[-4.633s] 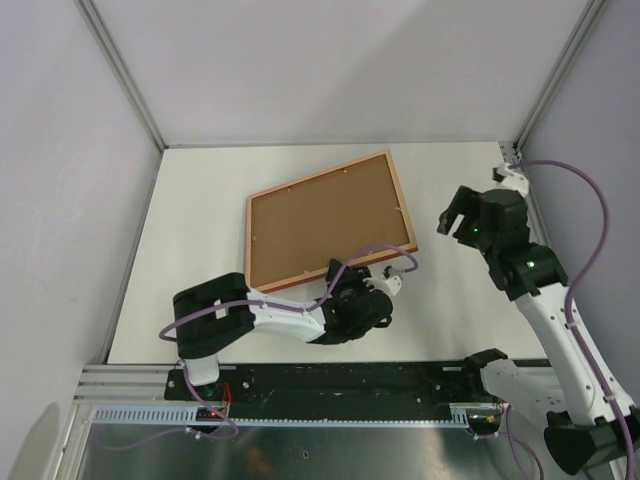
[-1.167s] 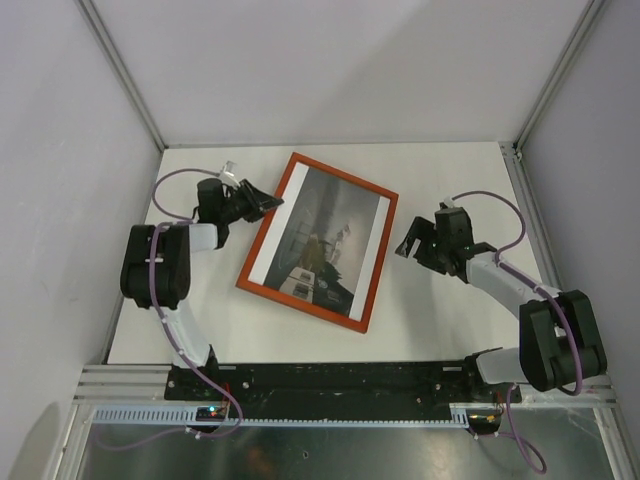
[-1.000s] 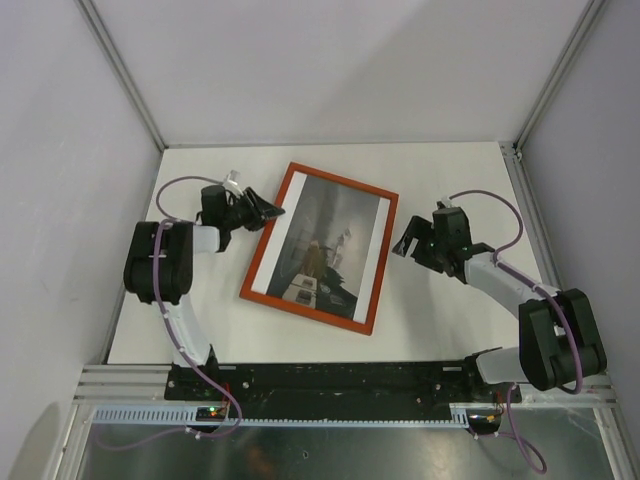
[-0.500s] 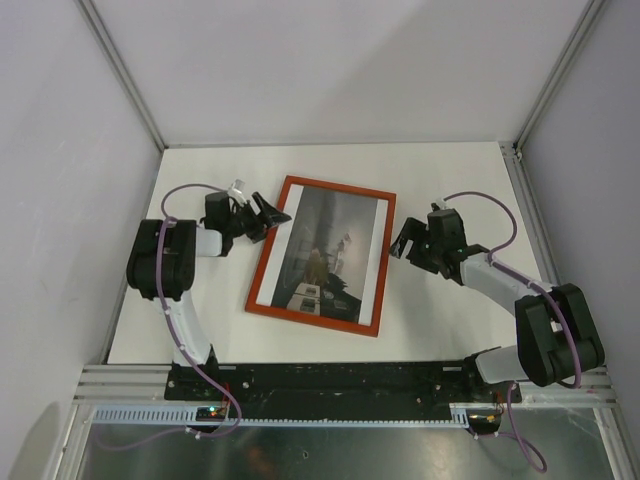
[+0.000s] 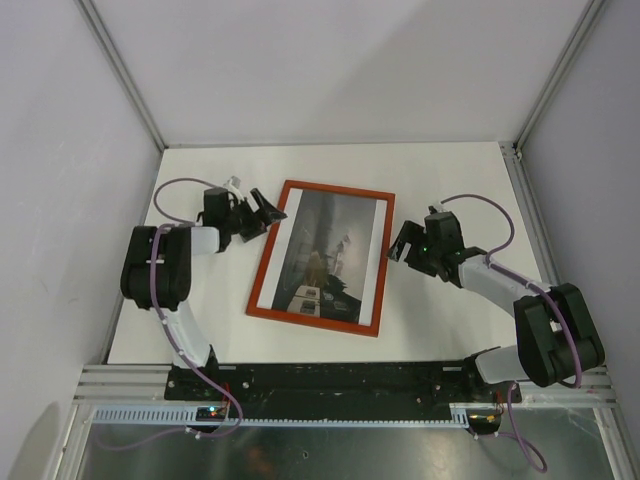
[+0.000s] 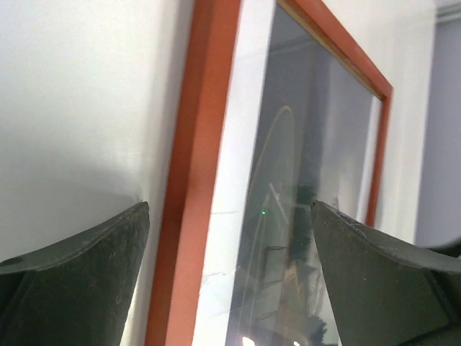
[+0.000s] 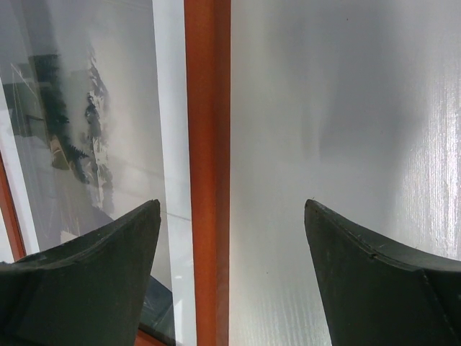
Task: Put the photo into the frame
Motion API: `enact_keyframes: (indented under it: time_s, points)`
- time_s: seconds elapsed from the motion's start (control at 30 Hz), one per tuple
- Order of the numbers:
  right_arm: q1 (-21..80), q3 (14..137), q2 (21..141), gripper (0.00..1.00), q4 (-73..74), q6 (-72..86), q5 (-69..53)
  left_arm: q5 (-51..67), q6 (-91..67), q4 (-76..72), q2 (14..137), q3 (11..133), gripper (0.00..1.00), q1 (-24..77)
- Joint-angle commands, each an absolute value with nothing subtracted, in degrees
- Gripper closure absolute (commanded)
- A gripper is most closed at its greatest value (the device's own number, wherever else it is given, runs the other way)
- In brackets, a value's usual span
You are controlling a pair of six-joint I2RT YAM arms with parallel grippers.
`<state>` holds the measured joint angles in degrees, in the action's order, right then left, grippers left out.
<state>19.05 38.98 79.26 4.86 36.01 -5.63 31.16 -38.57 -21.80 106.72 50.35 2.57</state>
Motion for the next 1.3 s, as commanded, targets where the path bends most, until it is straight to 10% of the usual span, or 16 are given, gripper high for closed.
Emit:
enact_keyframes:
  time_s: [0.0,0.3,0.47,0.57,1.27]
  points:
    - [19.4,38.7,77.6,0.16,3.9,36.3,-4.4,18.3,-31.7,-9.0,101.5,53.7,0.02,3.2]
    - [19.4,37.7,73.7,0.25,8.0,36.2,-0.5,-4.0,-30.0,8.1,92.4,55.7,0.22,5.8]
    - [19.5,37.3,74.0,0.89,9.4,37.3,1.9,-8.5,-33.6,10.8,89.2,50.0,0.74,8.8]
    - [20.4,37.3,75.8,0.99,8.9,38.2,2.1,-8.9,-35.9,10.7,88.5,46.7,0.96,10.4]
    - [20.8,43.7,93.7,1.0,1.0,40.5,4.0,-11.0,-37.8,9.8,83.8,37.9,1.0,18.6]
